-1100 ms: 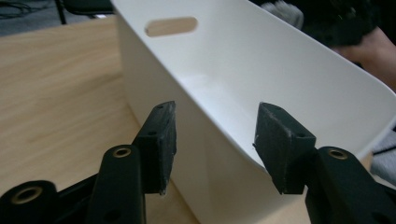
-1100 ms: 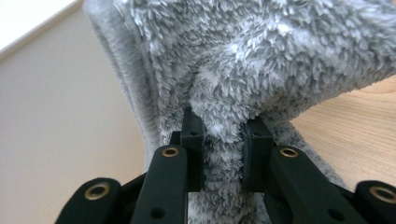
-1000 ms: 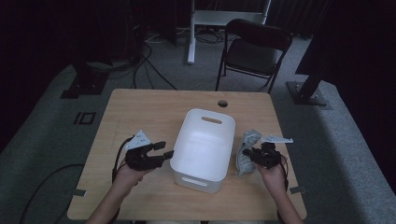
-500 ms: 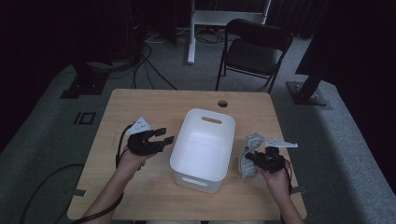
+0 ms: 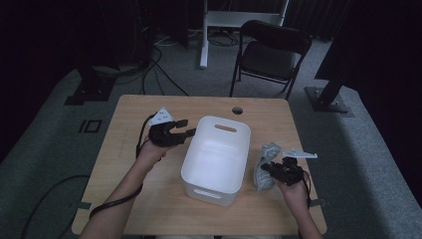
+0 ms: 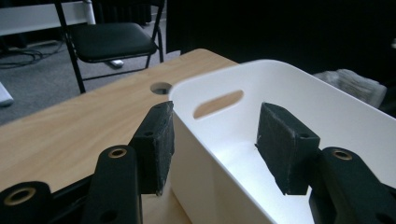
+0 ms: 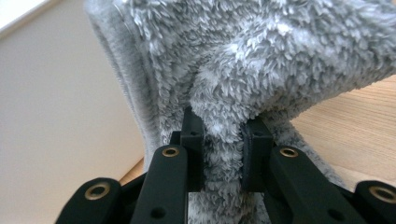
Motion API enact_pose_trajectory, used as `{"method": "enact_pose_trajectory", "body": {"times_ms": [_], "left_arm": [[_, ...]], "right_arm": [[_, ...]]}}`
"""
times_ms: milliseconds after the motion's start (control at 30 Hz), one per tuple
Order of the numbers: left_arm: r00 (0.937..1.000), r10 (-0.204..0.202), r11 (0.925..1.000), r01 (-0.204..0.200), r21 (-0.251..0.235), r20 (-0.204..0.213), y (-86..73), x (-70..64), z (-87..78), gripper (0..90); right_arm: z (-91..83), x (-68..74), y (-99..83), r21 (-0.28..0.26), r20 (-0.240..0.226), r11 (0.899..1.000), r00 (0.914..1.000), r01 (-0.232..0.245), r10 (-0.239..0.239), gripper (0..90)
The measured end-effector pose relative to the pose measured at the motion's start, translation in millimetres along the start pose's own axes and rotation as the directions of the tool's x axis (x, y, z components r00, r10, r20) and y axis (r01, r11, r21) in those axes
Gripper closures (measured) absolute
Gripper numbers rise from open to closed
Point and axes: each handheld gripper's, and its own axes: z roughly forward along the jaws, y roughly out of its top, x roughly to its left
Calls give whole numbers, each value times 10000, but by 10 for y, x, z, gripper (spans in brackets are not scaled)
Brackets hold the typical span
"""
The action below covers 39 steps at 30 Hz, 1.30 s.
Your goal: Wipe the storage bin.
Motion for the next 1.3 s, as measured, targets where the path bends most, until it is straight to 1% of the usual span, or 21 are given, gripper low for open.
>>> {"method": "enact_pose_trajectory", "body": {"times_ms": [33,67,100,167,233,367,533,667,733,767,833,867,933,1000,1067,1100,1133,1167,1200,1233,1300], "left_arm": [[10000,-8,10000,8,-11,-52,21,16,39,464],[9999,91,10000,-91,25,-102,45,39,85,464],[10000,87,9999,-87,64,-45,58,53,114,464],[9997,217,9997,-215,133,-104,89,88,196,464],[9996,269,9995,-269,188,6,112,120,257,464],[9996,282,9989,-282,373,18,161,172,397,464],[9989,346,9980,-362,519,326,231,229,558,464],[9982,478,9964,-502,680,361,264,269,674,464],[9973,632,9946,-661,806,376,263,294,722,464],[9973,548,9944,-589,882,489,259,314,750,465],[9969,545,9938,-597,938,572,247,337,782,466],[9966,430,9941,-497,959,709,237,346,803,472],[9949,376,9933,-474,1054,931,223,356,842,487],[9933,421,9913,-550,1197,1074,213,359,882,505],[9905,324,9894,-507,1359,1334,209,368,914,559],[9906,247,9895,-434,1381,1349,205,367,935,560],[9890,138,9892,-350,1422,1472,203,374,947,600],[9883,103,9896,-319,1404,1521,201,370,956,622],[9896,201,9887,-408,1443,1421,202,366,966,624],[9901,207,9888,-408,1436,1388,203,367,970,653],[9908,96,9898,-285,1394,1349,201,376,974,673]], "right_arm": [[2,4,3,24,37,10000,10000,51,-51,755],[3,6,5,32,29,10000,10000,61,-61,755],[1,3,4,-10,-3,10000,10000,35,-35,756],[-1,3,4,-9,7,10000,10000,47,-47,756],[-2,-4,2,5,10,10000,10000,36,-36,764],[3,-11,-6,69,106,10000,9999,70,-70,764],[11,-28,-19,52,7,10000,10000,-16,16,762],[8,-38,-24,47,-54,10000,10000,-65,66,761],[4,-42,-29,31,-67,10000,10000,-55,56,761],[2,-43,-30,27,-81,10000,10000,-42,43,761],[-6,-47,-33,27,-69,10000,10000,-57,58,761],[-8,-53,-36,7,-90,10000,9999,-94,94,761],[-10,-67,-41,17,-78,9999,9999,-123,123,761],[-15,-75,-41,12,-76,9999,9999,-153,153,761],[-28,-83,-42,-33,-80,9998,9998,-173,173,761],[-33,-85,-44,-52,-77,9998,9998,-172,172,761],[-38,-87,-44,-41,-63,9998,9998,-193,193,761],[-41,-90,-44,-56,-55,9998,9998,-186,185,761],[-45,-92,-44,-82,-48,9998,9998,-189,189,761],[-51,-98,-46,-113,-53,9997,9998,-203,202,761],[-57,-100,-48,-112,-50,9997,9998,-207,207,761]]}}
